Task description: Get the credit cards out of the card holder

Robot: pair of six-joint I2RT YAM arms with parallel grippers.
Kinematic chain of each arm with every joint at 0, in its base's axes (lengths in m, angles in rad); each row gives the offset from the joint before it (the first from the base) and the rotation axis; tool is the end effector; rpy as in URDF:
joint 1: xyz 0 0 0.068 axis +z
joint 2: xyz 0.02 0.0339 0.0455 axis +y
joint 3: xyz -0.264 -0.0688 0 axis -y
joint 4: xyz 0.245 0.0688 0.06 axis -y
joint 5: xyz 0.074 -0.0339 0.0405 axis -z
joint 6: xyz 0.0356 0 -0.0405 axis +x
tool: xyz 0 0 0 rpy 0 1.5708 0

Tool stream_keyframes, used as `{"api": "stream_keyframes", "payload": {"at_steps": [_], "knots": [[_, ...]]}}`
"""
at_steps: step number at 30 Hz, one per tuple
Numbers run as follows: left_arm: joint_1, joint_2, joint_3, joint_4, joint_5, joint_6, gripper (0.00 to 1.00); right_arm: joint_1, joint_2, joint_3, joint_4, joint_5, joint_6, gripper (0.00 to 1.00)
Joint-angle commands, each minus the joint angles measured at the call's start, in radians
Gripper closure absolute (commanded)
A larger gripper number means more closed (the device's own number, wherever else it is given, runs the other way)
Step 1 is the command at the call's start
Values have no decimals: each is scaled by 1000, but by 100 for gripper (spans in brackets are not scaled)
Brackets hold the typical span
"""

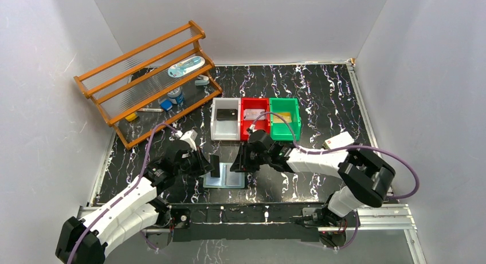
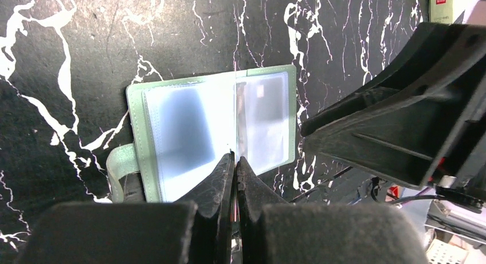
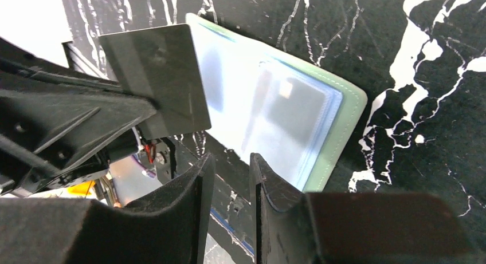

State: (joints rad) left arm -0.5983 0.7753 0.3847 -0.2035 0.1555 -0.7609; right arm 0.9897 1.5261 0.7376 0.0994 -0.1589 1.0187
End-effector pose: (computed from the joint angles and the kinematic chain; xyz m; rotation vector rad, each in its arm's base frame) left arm 0.1384 -0.1010 0.1994 -0.0924 2.3134 -0.9126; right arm 0.1642 0.2603 0.1764 -0.0591 2.5658 1.1306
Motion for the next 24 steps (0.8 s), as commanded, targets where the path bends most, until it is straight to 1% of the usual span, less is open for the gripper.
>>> {"api": "stream_keyframes", "payload": {"at_steps": [1,6,11,15,18,21,24], "knots": [[1,-26,59,-31,-19,74,100,1,-75,-21,19,54,-27,62],[1,-42,85,-27,-13,127,100,0,-115,-59,21,91,1,62],[1,-23,143,-31,-4,206,100,1,-205,-140,70,150,23,60],[0,39,221,-25,-17,265,100,1,-299,-197,81,221,28,49],[-1,107,285,-32,-54,389,100,0,-364,-234,83,263,34,36],[-2,167,350,-47,-115,518,100,0,-435,-262,78,305,44,31],[-4,208,397,-24,-121,624,100,0,-495,-280,45,363,56,28]]}}
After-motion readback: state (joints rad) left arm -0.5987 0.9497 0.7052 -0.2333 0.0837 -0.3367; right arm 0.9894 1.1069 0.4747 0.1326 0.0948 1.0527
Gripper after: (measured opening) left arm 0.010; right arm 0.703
